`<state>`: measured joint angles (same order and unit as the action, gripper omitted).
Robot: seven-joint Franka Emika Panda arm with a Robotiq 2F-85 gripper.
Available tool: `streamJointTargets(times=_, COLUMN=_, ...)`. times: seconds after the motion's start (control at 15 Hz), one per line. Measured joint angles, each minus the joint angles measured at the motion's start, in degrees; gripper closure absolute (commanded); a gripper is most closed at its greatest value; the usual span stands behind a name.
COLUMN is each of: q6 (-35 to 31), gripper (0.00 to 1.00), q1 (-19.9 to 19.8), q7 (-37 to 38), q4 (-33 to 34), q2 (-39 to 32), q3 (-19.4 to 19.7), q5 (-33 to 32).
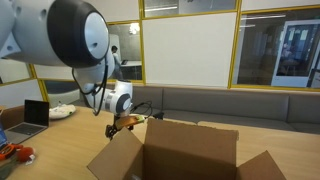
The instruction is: Pick up the plastic bag and bottle from the table and put them in the box.
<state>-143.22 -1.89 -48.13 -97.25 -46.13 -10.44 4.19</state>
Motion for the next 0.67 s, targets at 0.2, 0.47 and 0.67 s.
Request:
streamJointTargets(times=0.2, q6=-0.3, gripper=0.0, q1=1.7, q7=4.5, q4=5.5, q2=-6.5, q3=2.7, q5=-3.9)
streamJointTargets(times=0.47, q6=-1.6, gripper=0.0, q1=4.6, q7=12.9, q4=14.1, q2=-14.4, q3=6.1, q5=-8.6)
streamJointTargets(times=0.67, q6=-1.6, gripper=0.0, q1=5.2, q7=17.6, q4=20.4, q2=-18.2, q3=7.3, q5=-11.1)
